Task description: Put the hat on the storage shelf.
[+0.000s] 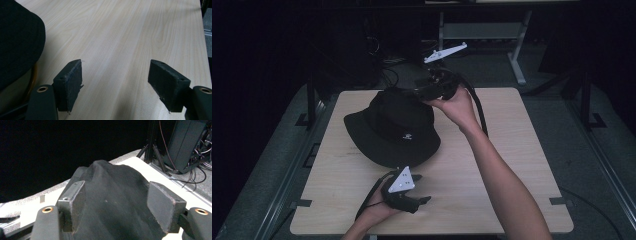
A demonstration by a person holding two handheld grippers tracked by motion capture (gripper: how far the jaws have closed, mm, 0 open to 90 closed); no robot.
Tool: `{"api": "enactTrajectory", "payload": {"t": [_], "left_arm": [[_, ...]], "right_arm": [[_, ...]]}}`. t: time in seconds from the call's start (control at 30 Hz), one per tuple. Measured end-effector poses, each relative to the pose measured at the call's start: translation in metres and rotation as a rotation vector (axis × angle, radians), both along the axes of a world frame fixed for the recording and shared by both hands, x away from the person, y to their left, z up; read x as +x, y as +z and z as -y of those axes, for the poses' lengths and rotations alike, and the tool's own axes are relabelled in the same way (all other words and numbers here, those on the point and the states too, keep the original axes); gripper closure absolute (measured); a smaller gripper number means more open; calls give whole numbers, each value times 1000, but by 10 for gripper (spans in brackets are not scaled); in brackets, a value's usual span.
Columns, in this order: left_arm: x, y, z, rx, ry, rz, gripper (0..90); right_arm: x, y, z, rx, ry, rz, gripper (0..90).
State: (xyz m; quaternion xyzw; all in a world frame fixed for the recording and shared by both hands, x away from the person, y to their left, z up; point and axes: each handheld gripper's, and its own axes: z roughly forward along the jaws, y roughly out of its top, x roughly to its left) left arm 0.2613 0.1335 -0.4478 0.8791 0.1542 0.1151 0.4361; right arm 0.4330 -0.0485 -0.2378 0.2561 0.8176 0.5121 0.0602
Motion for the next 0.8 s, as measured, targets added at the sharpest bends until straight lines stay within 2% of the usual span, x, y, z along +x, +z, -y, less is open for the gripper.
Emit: {"api": "enactTrajectory", "payload": {"t": [0.23, 0.53, 0.8], "left_arm": [[0, 0, 0, -21, 11, 3, 271], [0, -1, 1, -18, 4, 1, 271], [-1, -1, 1, -26, 8, 1, 271]], "right_arm": [[-1, -1, 15, 5, -17, -13, 303], [-2, -5, 32, 4, -41, -15, 298], [-2, -13, 47, 20, -51, -42, 286]]}}
